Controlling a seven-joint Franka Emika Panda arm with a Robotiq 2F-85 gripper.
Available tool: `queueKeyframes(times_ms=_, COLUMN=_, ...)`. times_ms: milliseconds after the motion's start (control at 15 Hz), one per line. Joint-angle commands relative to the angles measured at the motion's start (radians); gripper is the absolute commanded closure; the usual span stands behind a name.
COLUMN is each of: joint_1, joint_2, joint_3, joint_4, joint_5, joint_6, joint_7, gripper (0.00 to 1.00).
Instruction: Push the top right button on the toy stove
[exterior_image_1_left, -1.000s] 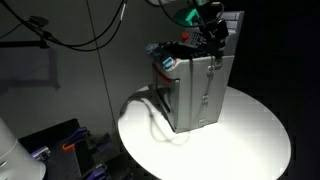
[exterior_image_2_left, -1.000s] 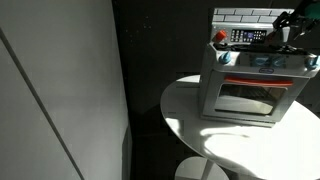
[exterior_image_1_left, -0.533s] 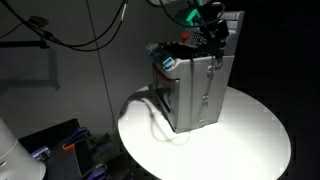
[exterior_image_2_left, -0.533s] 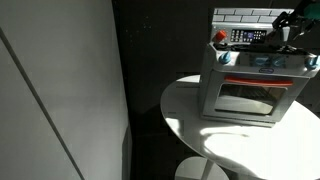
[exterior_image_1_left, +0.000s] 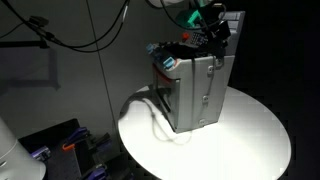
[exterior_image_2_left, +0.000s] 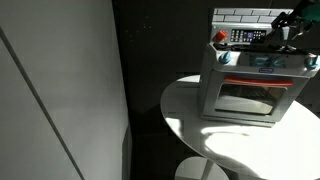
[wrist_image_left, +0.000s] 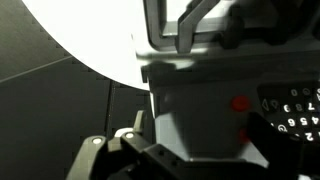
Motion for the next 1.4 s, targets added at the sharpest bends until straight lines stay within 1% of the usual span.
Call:
queueKeyframes(times_ms=0, joint_1=-0.002, joint_2=0.022, joint_3=-0.005, joint_4=0.043, joint_5=0.01, joint_6=0.0, joint_7=0.011, gripper=0.0)
queueKeyframes(times_ms=133, joint_1=-0.003, joint_2=0.006, joint_3=0.0, joint_4=0.034, joint_5=0.015, joint_6=-0.034, joint_7=-0.001, gripper=0.0)
queueKeyframes(times_ms=333, joint_1=-0.01, joint_2=-0.026, joint_3=0.013, joint_4=0.03, joint_5=0.043, joint_6=-0.138, joint_7=-0.035, gripper=0.0)
queueKeyframes(times_ms=533, joint_1=-0.01, joint_2=-0.055, joint_3=0.014, joint_4=0.039, joint_5=0.048, joint_6=-0.279, joint_7=-0.047, gripper=0.0)
queueKeyframes(times_ms=867, joint_1=-0.009, joint_2=-0.108, joint_3=0.008, joint_4=0.07, joint_5=0.012, joint_6=-0.525, joint_7=-0.015, gripper=0.0)
queueKeyframes(times_ms=1133, joint_1=-0.014, joint_2=-0.149, joint_3=0.016, joint_4=0.089, joint_5=0.032, joint_6=-0.72, joint_7=-0.049, gripper=0.0)
queueKeyframes(times_ms=1333, joint_1=-0.013, joint_2=-0.191, joint_3=0.022, joint_4=0.075, joint_5=0.033, joint_6=-0.831, joint_7=-0.09, gripper=0.0)
